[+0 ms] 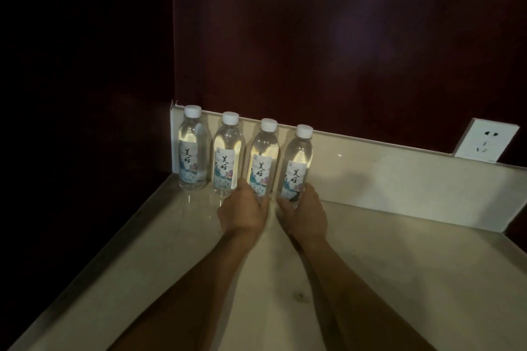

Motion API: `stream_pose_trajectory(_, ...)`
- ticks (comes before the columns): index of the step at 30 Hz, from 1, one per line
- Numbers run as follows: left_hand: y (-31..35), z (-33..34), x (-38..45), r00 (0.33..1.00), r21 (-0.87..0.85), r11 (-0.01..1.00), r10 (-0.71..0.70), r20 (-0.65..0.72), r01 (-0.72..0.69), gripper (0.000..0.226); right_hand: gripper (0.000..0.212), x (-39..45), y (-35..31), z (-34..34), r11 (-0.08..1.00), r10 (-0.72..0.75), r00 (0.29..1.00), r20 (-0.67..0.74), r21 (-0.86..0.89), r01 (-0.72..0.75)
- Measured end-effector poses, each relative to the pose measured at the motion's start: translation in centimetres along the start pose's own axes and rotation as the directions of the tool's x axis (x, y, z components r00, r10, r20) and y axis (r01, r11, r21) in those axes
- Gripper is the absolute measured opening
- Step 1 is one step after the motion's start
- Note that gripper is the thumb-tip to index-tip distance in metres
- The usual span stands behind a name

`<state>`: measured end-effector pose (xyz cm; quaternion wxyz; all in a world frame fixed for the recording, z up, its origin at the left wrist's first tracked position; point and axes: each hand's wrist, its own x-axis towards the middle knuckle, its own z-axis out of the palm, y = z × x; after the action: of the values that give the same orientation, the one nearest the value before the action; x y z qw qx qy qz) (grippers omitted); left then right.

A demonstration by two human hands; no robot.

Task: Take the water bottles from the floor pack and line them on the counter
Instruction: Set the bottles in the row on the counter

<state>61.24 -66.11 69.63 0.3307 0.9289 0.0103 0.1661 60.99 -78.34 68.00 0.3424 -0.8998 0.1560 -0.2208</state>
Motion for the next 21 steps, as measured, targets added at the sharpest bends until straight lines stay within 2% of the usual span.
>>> stream_pose_trajectory(7,0.2,-2.1,-2.2,0.999,-0.073,0.997,0.011,0.035,-0.008,0.043,0.051,-0.9,-0.7,-2.1,0.998,0.029,0.999,0.03,0.057,-0.031)
stream_pose_trajectory(12,0.5,-4.6,-3.7,0.999,-0.072,0.997,0.012,0.046,-0.009,0.044,0.046,-3.0,-1.4,-4.6,0.996,-0.087,0.996,0.028,-0.007,0.088)
stream_pose_trajectory(15,0.7,-6.4,-5.1,0.999,-0.123,0.992,-0.022,-0.024,0.018,0.033,0.041,-4.3,-2.2,-5.5,0.99,-0.129,0.991,0.017,0.052,0.128)
stream_pose_trajectory(19,0.5,-9.0,-7.9,0.994,-0.228,0.973,-0.058,-0.089,0.036,0.019,0.031,-6.4,-4.3,-6.7,0.974,-0.179,0.978,0.104,0.161,0.161)
stream_pose_trajectory(21,0.0,-10.3,-9.3,0.993,-0.256,0.967,-0.045,-0.108,0.016,0.019,0.023,-8.0,-5.5,-7.6,0.959,-0.188,0.974,0.13,0.237,0.153)
